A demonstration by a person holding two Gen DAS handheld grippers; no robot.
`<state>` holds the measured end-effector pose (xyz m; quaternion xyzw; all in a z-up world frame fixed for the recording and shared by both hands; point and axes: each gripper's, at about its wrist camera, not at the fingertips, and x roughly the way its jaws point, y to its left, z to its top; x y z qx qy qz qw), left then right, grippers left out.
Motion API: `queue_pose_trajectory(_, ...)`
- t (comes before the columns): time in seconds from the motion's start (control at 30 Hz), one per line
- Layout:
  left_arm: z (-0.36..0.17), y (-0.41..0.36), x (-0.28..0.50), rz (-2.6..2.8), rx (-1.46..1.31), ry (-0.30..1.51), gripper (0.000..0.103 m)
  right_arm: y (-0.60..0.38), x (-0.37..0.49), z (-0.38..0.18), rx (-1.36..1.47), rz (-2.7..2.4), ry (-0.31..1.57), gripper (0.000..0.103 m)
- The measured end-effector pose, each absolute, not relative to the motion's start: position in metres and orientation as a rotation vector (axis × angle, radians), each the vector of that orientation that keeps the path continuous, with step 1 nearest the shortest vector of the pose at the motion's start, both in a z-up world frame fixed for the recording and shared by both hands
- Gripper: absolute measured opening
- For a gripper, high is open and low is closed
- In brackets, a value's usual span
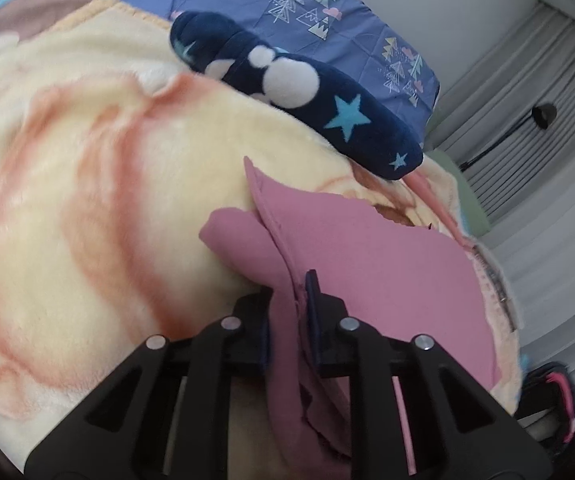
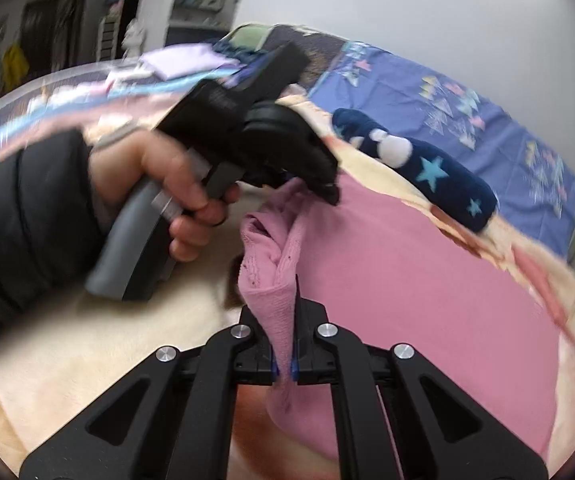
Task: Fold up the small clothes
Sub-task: 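Lift the mauve fabric edge with the right gripper while the left gripper holds the shirt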
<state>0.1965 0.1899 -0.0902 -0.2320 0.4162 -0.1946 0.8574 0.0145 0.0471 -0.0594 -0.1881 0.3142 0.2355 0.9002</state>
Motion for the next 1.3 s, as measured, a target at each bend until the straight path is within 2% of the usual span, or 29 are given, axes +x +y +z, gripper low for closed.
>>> queue_pose_trajectory(0.3, -0.021, 0.137, 0.193, -0.372, -0.290, 0.824, 0.014, -0.013, 0.017, -0.025, -0.159, 0.442, 0.648, 0.004)
queue_pose_trajectory(0.5, 0.001, 0.105, 0.199, -0.367, -0.253, 0.822, 0.014, -0.039, 0.008, -0.014, -0.094, 0.436, 0.625, 0.004)
queue_pose_trajectory(0.87, 0.022, 0.015, 0.218, -0.414, -0.157, 0.847, 0.014, -0.130, 0.008, -0.011, 0.101, 0.371, 0.623, 0.004)
queue_pose_trajectory(1.3, 0.022, -0.141, 0.235, -0.504, 0.052, 0.872, 0.012, -0.250, 0.004, -0.028, 0.322, 0.206, 0.622, 0.004)
